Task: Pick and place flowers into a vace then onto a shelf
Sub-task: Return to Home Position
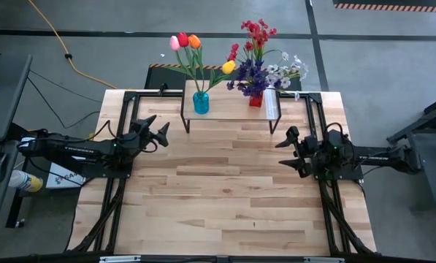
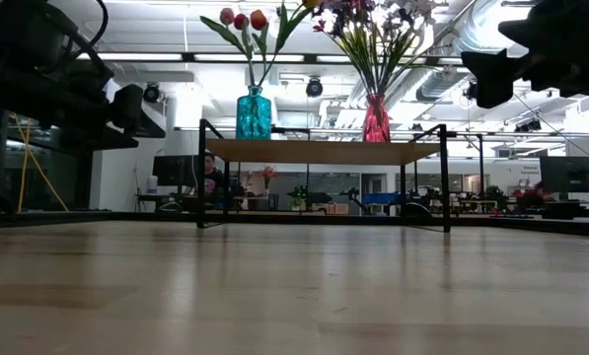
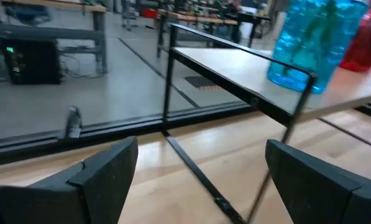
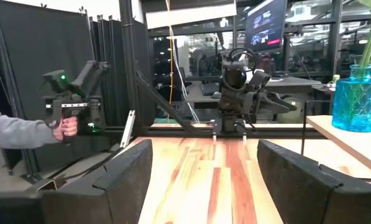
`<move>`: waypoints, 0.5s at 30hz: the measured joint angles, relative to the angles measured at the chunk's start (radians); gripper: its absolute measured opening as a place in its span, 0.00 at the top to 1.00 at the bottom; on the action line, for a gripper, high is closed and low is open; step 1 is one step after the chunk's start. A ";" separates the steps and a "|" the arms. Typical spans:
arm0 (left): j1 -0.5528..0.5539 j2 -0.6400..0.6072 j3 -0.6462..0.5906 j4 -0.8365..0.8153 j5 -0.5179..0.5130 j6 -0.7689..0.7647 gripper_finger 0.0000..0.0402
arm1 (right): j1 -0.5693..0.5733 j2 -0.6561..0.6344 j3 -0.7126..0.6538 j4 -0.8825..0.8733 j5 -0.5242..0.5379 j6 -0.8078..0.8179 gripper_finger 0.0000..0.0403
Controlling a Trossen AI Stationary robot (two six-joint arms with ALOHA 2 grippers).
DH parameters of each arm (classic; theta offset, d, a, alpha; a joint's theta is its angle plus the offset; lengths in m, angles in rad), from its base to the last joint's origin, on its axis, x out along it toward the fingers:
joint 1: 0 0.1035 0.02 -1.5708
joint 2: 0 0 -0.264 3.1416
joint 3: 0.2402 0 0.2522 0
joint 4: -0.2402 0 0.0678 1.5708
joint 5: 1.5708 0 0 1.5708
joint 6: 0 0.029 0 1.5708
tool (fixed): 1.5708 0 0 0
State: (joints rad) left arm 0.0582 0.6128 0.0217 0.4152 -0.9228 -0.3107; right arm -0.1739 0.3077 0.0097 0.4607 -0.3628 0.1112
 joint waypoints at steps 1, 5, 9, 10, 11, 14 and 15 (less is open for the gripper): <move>0.000 0.000 -0.003 0.003 -0.013 -0.001 0.04 | 0.000 0.000 0.000 0.000 0.002 -0.001 0.31; 0.000 0.000 -0.005 -0.001 -0.049 -0.041 0.04 | 0.000 0.000 0.000 0.000 0.010 -0.009 0.31; 0.000 0.000 -0.006 0.002 -0.030 -0.038 0.04 | 0.000 0.000 0.000 0.007 0.016 -0.025 0.31; 0.000 0.000 -0.006 0.001 -0.030 -0.038 0.04 | 0.000 0.000 0.000 0.007 0.016 -0.028 0.31; 0.000 0.000 -0.007 0.002 -0.030 -0.044 0.04 | 0.000 0.000 -0.001 0.007 0.015 -0.032 0.31; 0.000 0.000 -0.007 0.002 -0.030 -0.066 0.04 | 0.000 0.000 -0.001 0.000 0.015 -0.032 0.31; 0.000 0.000 -0.007 0.002 -0.030 -0.068 0.04 | 0.000 0.000 -0.001 -0.002 0.015 -0.033 0.31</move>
State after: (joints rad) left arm 0.0584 0.6125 0.0143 0.4172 -0.9527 -0.3788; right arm -0.1741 0.3077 0.0090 0.4583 -0.3480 0.0786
